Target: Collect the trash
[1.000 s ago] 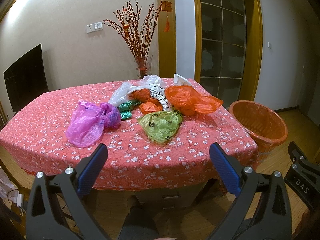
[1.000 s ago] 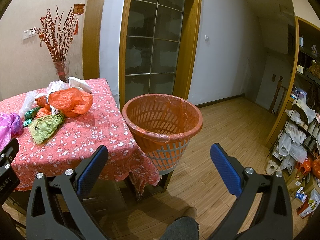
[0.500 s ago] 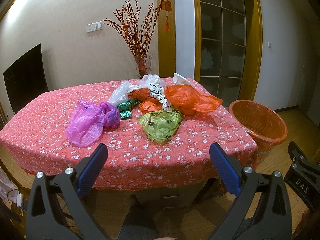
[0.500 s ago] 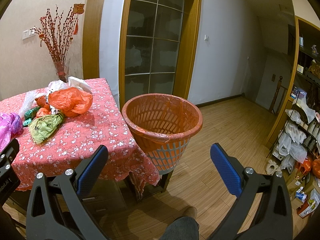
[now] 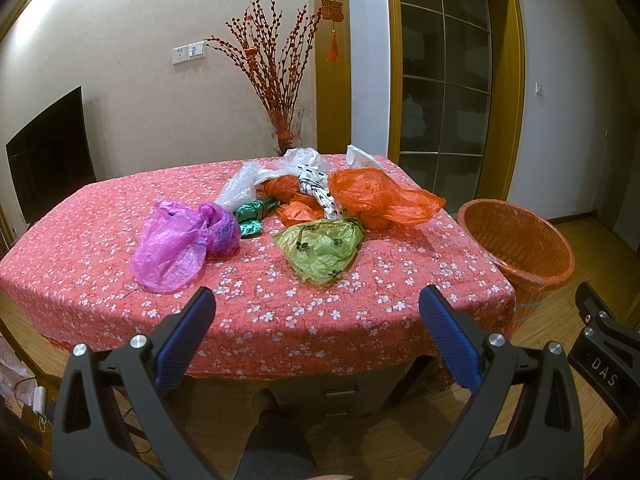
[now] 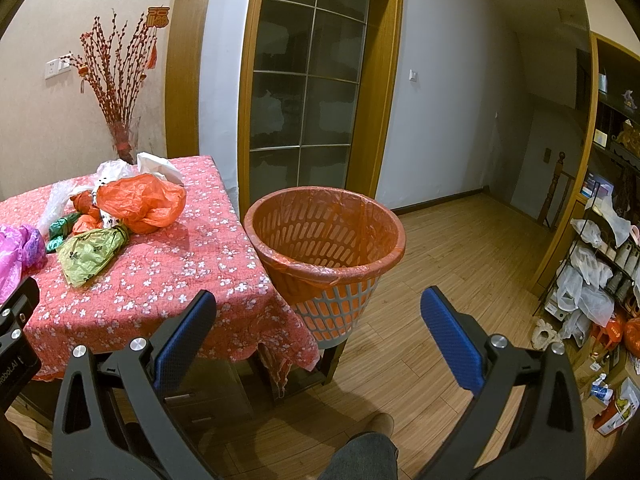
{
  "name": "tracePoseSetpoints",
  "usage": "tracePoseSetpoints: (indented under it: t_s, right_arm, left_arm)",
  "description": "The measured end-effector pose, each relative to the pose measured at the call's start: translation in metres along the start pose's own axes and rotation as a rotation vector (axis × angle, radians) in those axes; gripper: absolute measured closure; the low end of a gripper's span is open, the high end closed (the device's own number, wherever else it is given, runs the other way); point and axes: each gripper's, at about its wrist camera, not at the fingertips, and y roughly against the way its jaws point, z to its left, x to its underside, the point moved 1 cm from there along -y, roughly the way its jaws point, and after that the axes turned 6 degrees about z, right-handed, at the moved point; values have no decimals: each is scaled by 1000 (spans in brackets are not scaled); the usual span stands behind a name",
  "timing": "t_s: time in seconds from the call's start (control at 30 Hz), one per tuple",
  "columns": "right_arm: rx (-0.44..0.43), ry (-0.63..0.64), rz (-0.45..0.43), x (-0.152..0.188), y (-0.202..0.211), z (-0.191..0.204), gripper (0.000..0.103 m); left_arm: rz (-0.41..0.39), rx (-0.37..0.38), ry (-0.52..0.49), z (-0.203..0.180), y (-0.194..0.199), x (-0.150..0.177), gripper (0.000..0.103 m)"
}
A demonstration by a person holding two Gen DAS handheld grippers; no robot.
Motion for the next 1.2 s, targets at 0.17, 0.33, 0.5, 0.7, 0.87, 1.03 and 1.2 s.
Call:
tracePoseSetpoints:
  t_s: [0.17, 0.33, 0.5, 0.7, 0.87, 1.03, 1.2]
  right_arm:
    - [0, 0, 0, 0, 0, 0, 2]
    - [0, 0, 0, 0, 0, 0, 2]
    - [0, 0, 0, 0, 0, 0, 2]
    - [0, 0, 1, 0, 0, 0, 2]
    - [0, 0, 2, 0, -1, -1, 2]
    - [0, 0, 2, 0, -2, -1, 2]
    - [-7, -2, 12, -1, -7, 1, 2]
  left_arm:
    - [0, 0, 0, 0, 0, 0, 4]
    - [1, 0, 0, 0, 0, 0, 4]
    - [2, 0, 1, 0, 0, 0, 4]
    - [3, 1, 1, 0, 0, 0, 4]
    - [4, 0, 1, 0, 0, 0, 4]
    - [13, -1, 2, -2, -2, 1, 4]
    - [38, 14, 19, 6, -12, 0, 4]
